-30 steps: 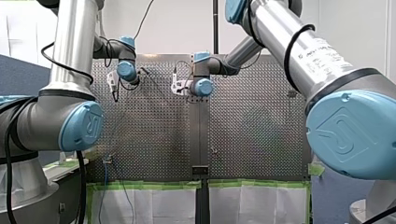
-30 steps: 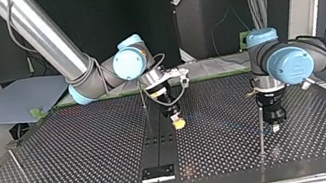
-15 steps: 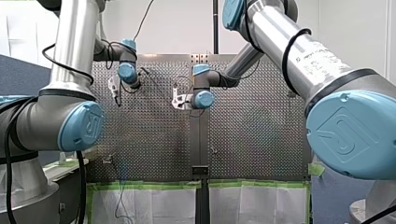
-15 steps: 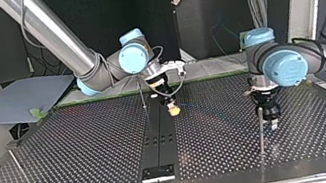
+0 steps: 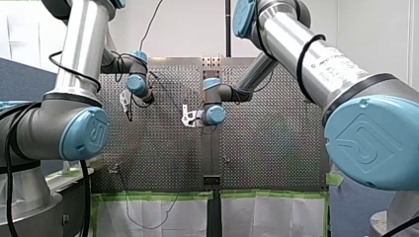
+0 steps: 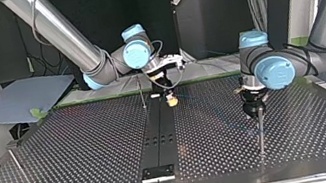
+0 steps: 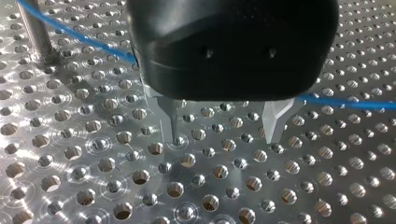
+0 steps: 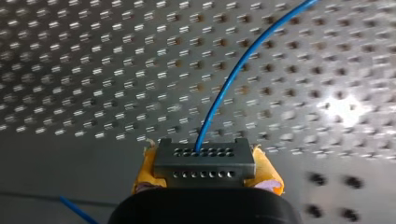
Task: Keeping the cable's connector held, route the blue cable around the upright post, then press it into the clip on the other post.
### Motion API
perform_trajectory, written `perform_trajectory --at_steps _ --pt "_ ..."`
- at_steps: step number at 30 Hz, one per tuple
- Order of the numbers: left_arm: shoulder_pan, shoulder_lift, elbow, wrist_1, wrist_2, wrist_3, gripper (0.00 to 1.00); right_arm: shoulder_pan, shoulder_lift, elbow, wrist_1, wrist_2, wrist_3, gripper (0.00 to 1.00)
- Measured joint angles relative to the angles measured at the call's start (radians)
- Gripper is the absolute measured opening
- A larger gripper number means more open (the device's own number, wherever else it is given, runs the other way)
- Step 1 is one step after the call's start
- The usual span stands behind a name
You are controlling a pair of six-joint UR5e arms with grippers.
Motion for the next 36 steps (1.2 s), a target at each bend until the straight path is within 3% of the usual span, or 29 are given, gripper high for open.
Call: perform_trajectory --at_steps 13,36 --pt "0.003 0.000 0.000 0.007 0.009 -0.014 0.90 0.004 0.107 0.008 -0.024 0.064 0.002 0.00" --pt "0.011 0.000 0.000 0.014 0.000 -0.015 0.90 0.007 0.291 0.014 -0.107 0.075 0.014 0.00"
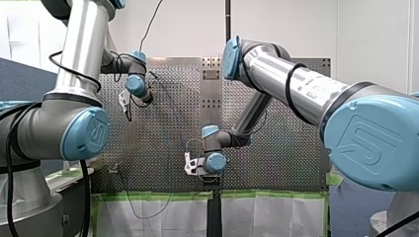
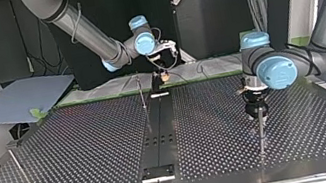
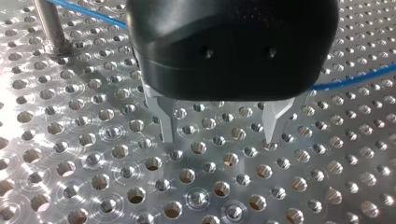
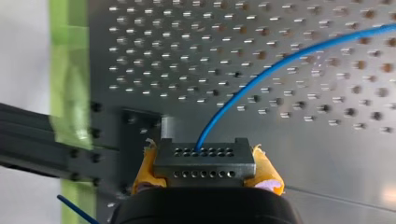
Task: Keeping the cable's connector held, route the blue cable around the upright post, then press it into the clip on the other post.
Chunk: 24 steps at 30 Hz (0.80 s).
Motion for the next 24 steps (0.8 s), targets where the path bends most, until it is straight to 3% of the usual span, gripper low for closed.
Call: perform_trajectory --at_steps 7,14,24 --pt "0.000 0.000 0.000 0.001 0.000 0.000 0.90 -0.007 0.054 0.012 -0.026 0.001 0.007 0.00" --pt "0.000 -0.001 0.000 0.001 0.000 0.000 0.90 -0.017 0.066 0.057 -0.087 0.001 0.033 0.00" --pt "0.000 -0.001 0.000 0.001 0.000 0.000 0.90 -0.037 0.085 0.095 -0.149 0.002 0.046 0.00"
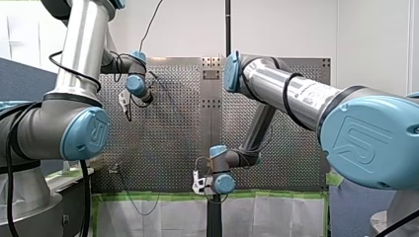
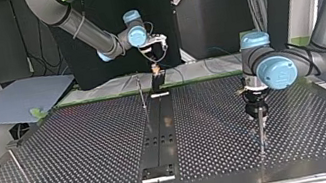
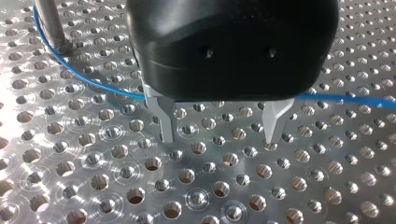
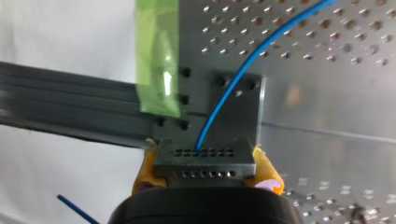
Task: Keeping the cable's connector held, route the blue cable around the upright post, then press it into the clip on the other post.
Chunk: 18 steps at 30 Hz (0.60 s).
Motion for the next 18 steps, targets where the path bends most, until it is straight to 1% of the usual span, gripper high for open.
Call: perform_trajectory --at_steps 5,8,12,18 --pt "0.000 0.000 0.000 0.000 0.000 0.000 0.90 -0.005 0.027 0.010 -0.020 0.003 0.001 0.00" --pt "0.000 0.000 0.000 0.000 0.000 0.000 0.90 -0.007 0.038 0.019 -0.033 0.011 0.002 0.00" --pt "0.000 0.000 0.000 0.000 0.000 0.000 0.90 -0.012 0.043 0.032 -0.048 0.017 0.002 0.00" --pt "0.000 0.000 0.000 0.000 0.000 0.000 0.90 -0.022 0.042 0.076 -0.088 0.039 0.002 0.00"
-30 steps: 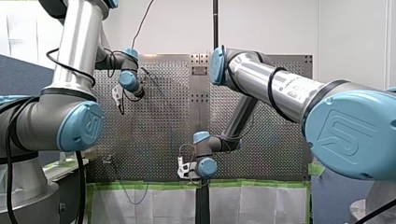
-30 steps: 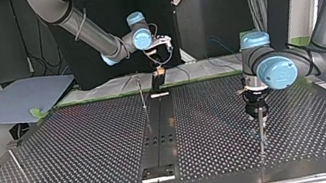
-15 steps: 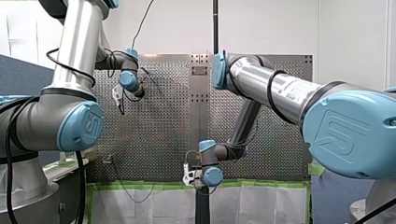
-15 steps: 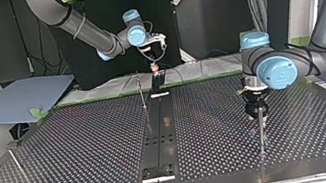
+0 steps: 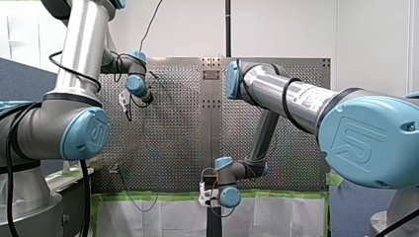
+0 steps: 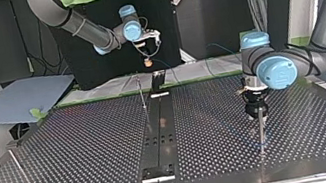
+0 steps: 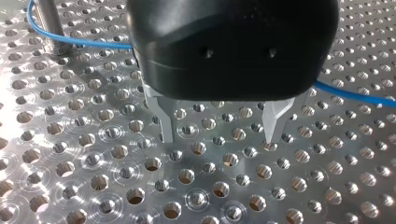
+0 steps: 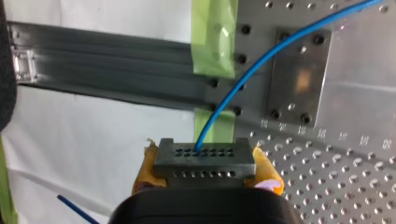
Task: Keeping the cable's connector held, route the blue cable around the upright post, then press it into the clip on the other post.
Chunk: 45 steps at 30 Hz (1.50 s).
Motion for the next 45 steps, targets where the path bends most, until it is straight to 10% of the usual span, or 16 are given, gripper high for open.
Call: perform_trajectory --at_steps 27,35,45 --pt "0.002 0.000 0.000 -0.007 -0.012 -0.021 0.90 -0.017 -0.195 0.211 -0.210 0.116 0.009 0.00" --pt "0.003 0.000 0.000 -0.007 -0.017 -0.024 0.90 -0.026 -0.251 0.279 -0.279 0.130 0.050 0.00" --pt "0.005 0.000 0.000 -0.006 -0.017 -0.025 0.90 -0.057 -0.255 0.365 -0.365 0.139 0.058 0.00"
